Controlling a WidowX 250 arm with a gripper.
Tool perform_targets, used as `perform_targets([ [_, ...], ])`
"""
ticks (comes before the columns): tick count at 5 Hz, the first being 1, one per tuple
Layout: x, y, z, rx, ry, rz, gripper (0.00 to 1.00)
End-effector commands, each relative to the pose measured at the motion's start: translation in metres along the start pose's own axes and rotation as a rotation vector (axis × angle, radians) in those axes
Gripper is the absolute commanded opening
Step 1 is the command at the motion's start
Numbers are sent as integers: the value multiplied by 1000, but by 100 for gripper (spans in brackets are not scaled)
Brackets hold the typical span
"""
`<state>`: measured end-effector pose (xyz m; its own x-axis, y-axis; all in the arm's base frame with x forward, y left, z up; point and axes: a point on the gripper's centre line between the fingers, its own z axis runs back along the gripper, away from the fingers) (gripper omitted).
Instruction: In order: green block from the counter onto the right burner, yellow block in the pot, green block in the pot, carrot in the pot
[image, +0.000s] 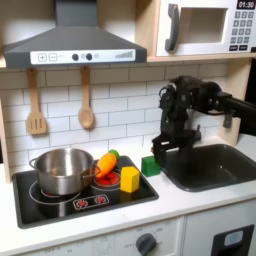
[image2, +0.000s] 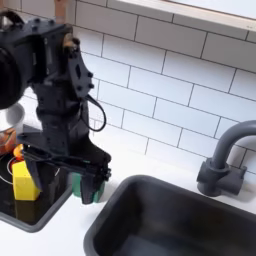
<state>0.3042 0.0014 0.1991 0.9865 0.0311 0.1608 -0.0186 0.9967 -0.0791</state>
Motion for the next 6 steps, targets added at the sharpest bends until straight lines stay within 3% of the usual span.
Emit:
perform_targets([
  [1, 0, 0, 0, 0, 0, 0, 100],
  [5, 0, 0, 0, 0, 0, 0, 100],
  [6, 15, 6, -12, 19, 2, 1, 100],
])
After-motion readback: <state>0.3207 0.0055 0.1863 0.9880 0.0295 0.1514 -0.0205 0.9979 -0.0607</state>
